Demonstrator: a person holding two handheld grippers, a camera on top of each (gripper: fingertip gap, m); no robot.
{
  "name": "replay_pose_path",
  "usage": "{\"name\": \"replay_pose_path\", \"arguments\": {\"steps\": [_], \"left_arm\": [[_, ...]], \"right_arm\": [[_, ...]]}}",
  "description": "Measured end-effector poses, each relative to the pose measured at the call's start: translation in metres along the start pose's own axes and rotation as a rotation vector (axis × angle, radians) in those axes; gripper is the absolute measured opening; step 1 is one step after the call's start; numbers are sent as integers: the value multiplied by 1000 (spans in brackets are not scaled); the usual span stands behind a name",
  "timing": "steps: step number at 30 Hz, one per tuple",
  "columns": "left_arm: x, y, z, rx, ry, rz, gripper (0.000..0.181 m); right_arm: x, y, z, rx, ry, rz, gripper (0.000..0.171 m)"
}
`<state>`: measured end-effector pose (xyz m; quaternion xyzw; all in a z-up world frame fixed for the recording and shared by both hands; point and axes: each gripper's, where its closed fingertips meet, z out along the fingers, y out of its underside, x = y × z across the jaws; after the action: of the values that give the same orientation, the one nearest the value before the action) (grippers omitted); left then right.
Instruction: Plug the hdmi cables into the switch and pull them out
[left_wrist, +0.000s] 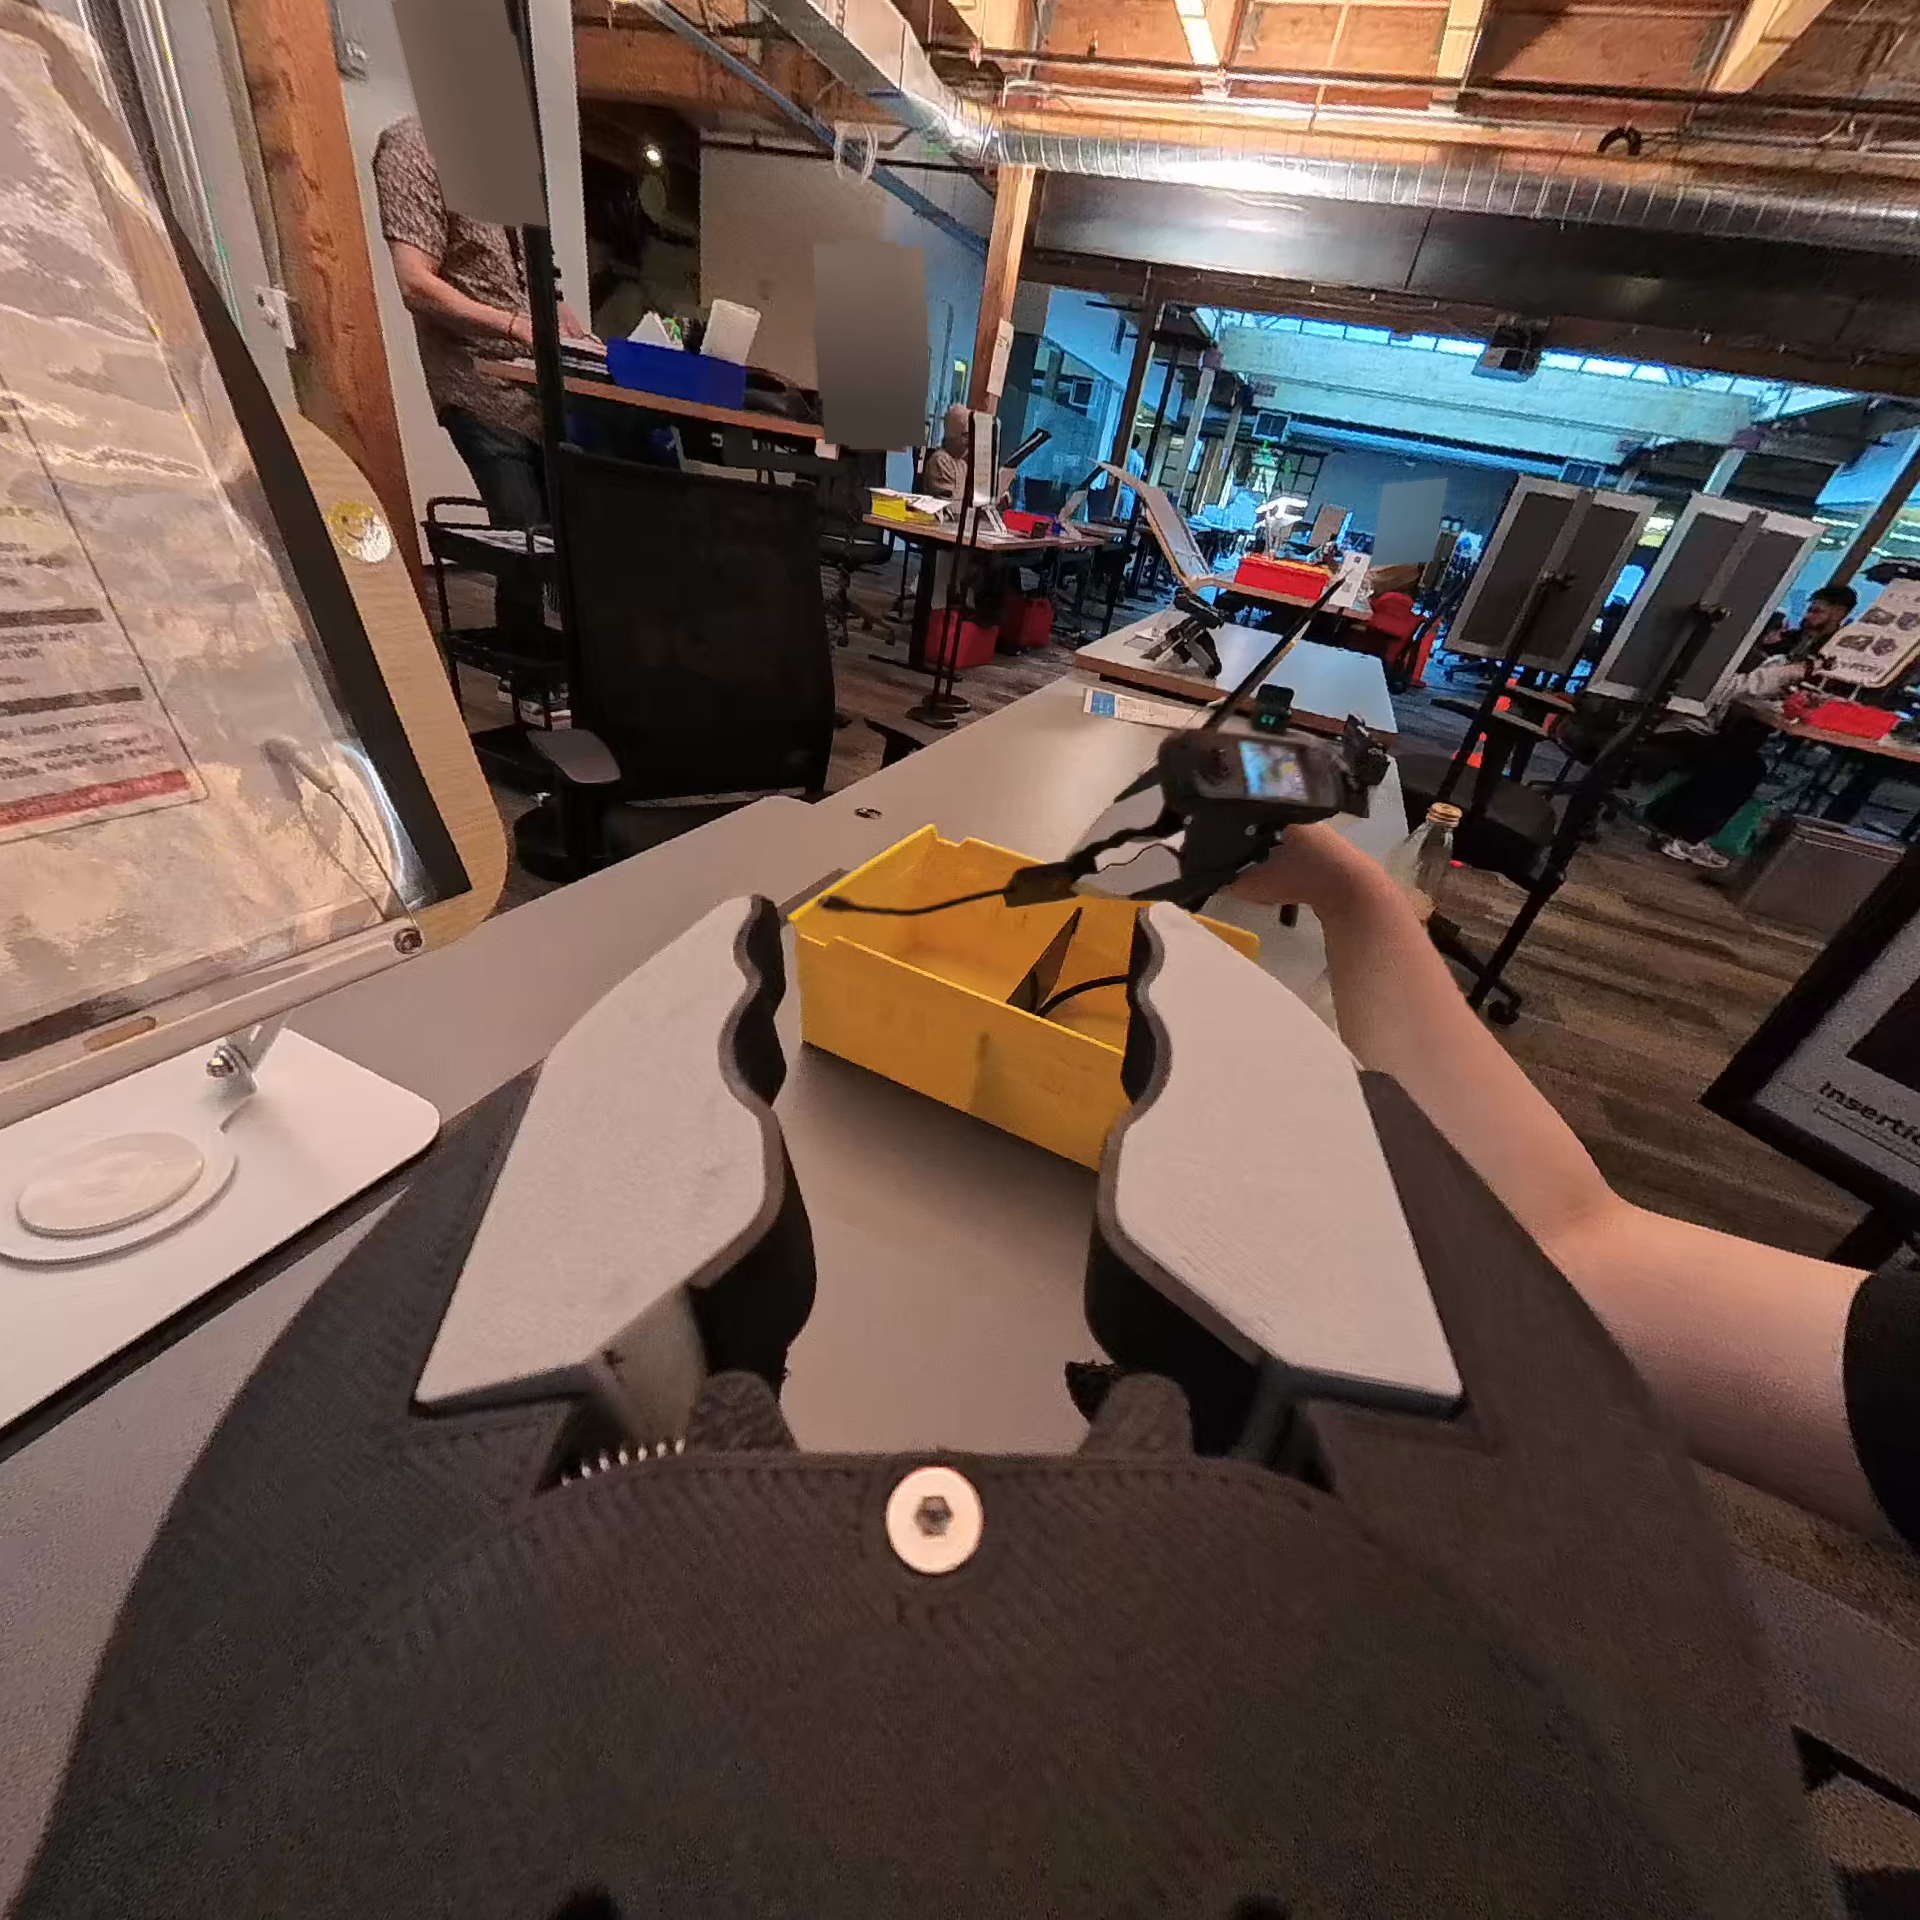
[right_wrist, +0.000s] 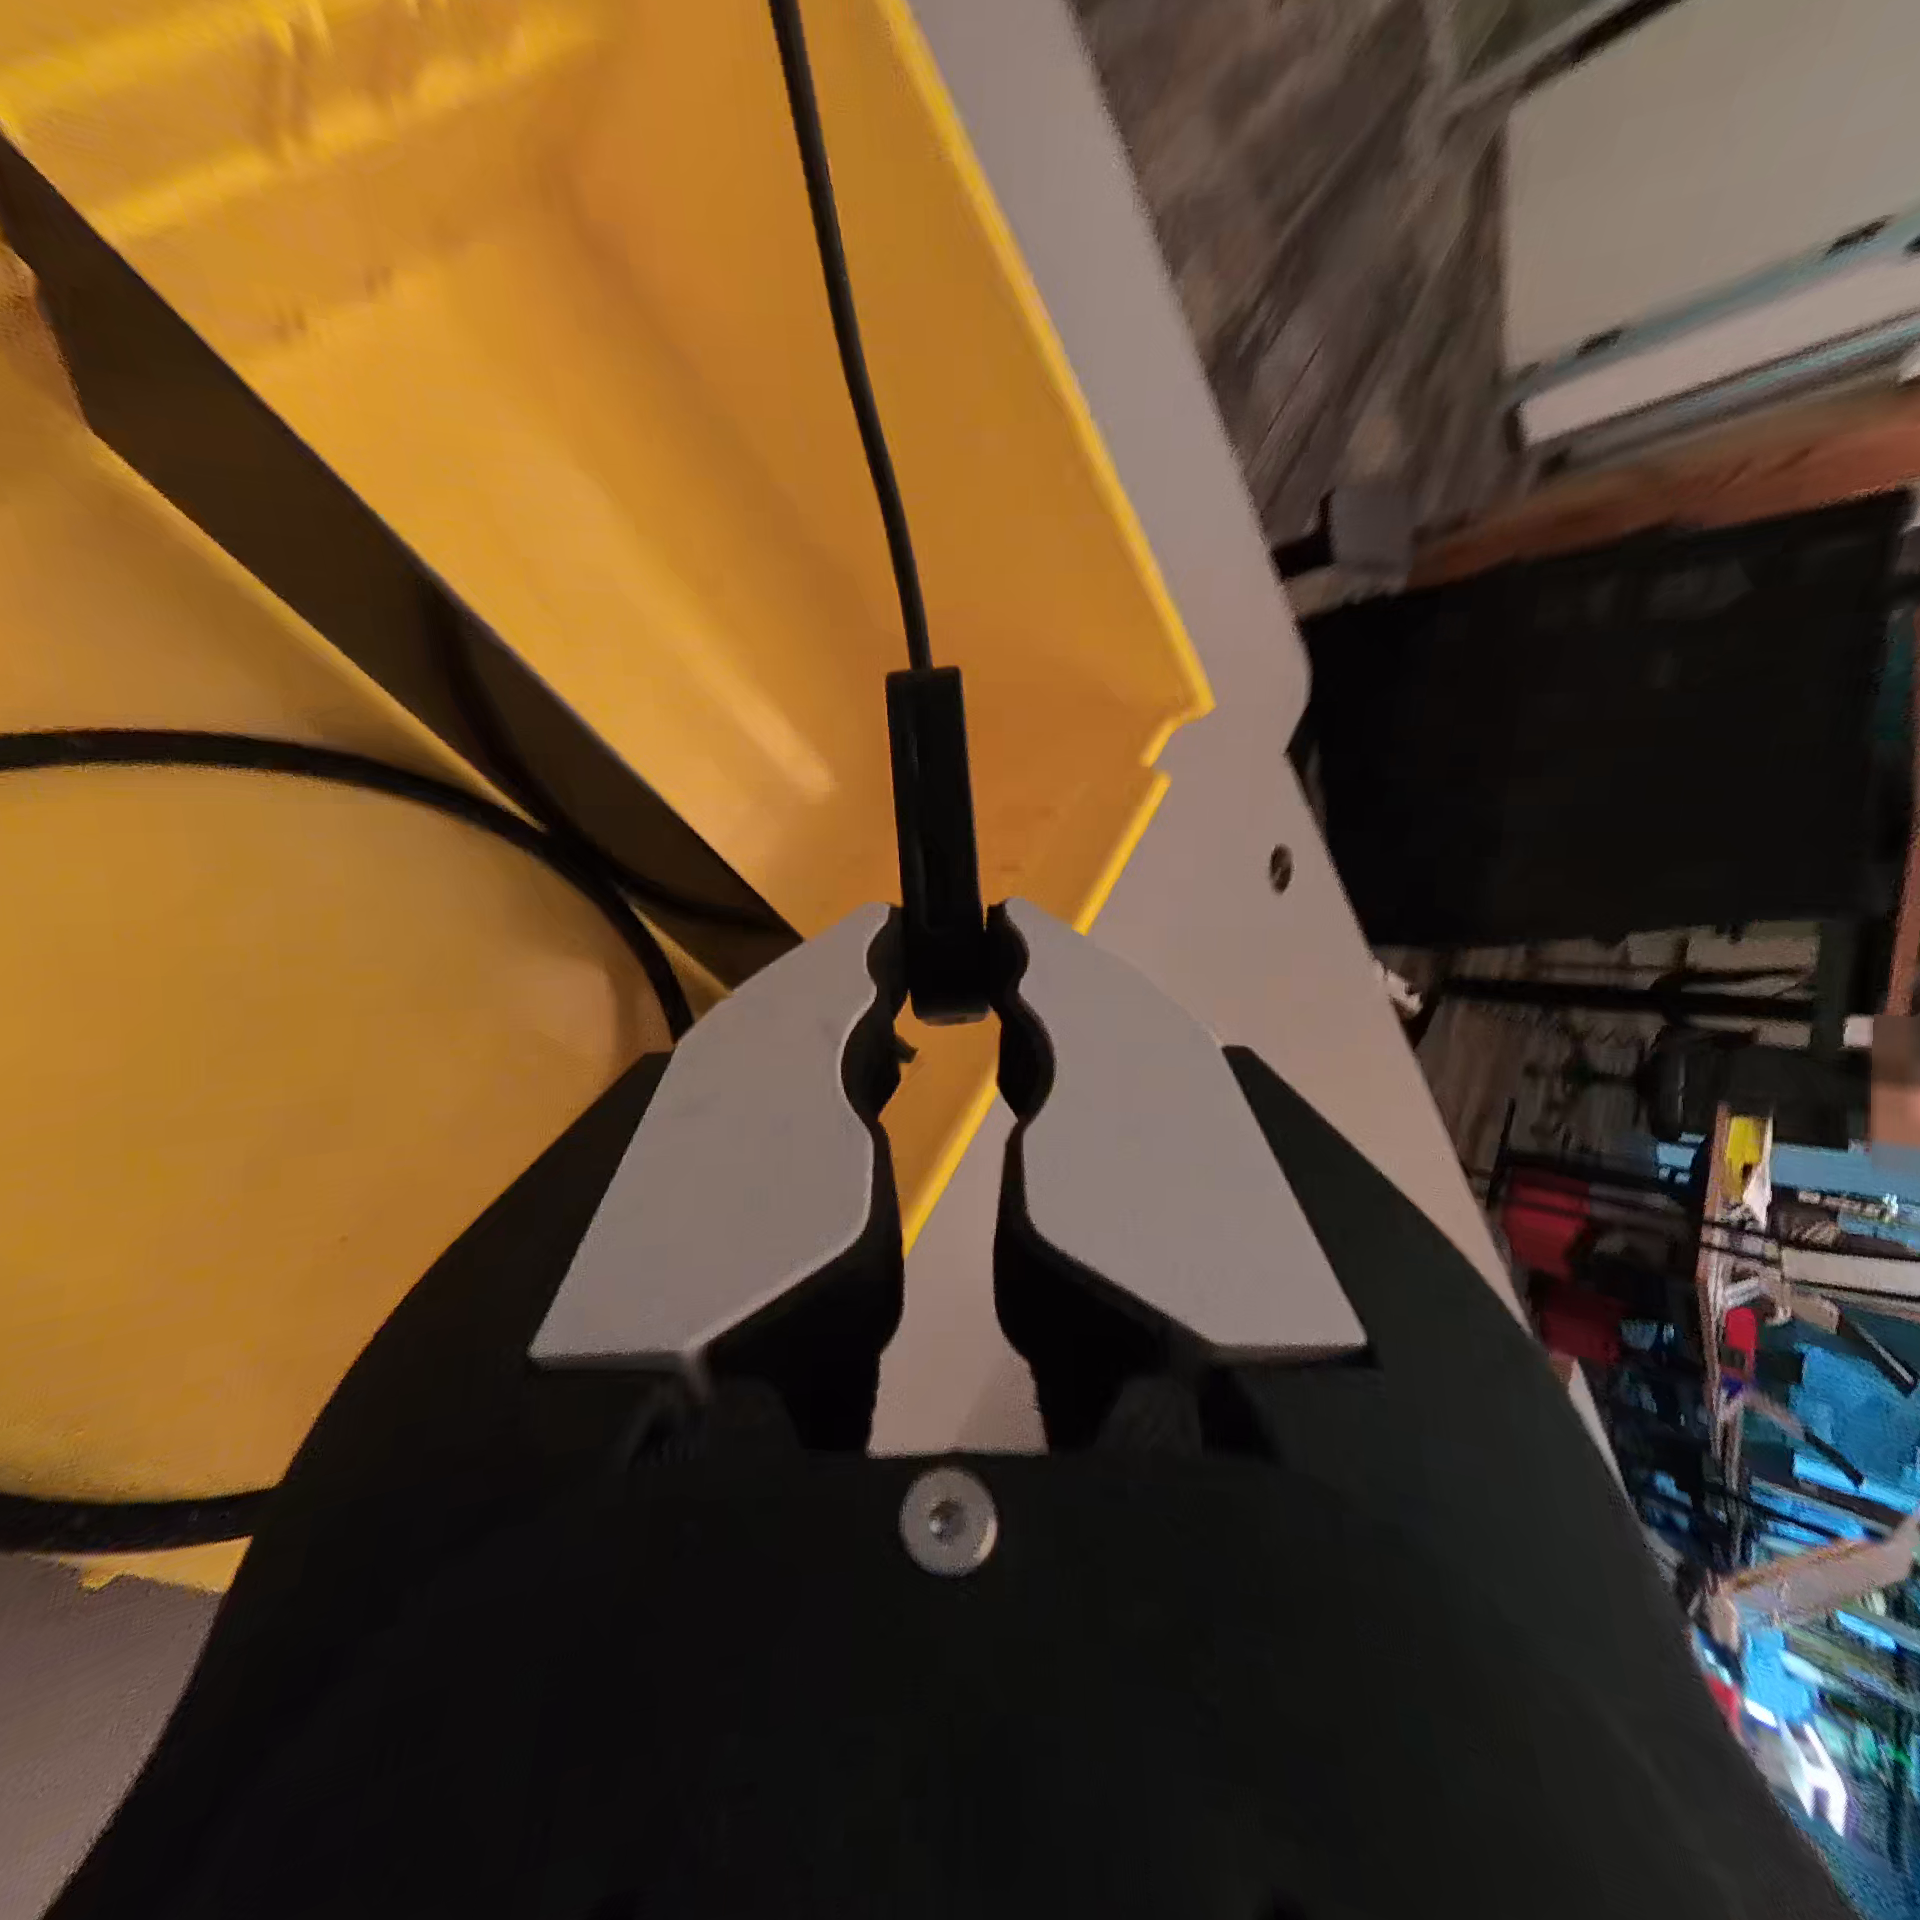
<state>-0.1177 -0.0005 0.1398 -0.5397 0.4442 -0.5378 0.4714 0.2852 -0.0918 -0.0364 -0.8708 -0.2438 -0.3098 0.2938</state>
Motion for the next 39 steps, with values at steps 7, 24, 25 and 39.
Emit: {"name": "replay_pose_path", "arguments": {"steps": [7,24,25,39], "left_arm": [[1,2,2,-5,13,-10,61],[5,5,3,-42,8,10,59],[3,3,0,-39,-5,16,59],[-48,-52,-95,150,-303,62,47]], "right_arm": [[-5,4,35,-164,-23,-52,15],[2,-15,22,-168,-38,111,21],[8,-14,11,-150,-25,163,23],[-47,86,7,-314,-404,784,28]]}}
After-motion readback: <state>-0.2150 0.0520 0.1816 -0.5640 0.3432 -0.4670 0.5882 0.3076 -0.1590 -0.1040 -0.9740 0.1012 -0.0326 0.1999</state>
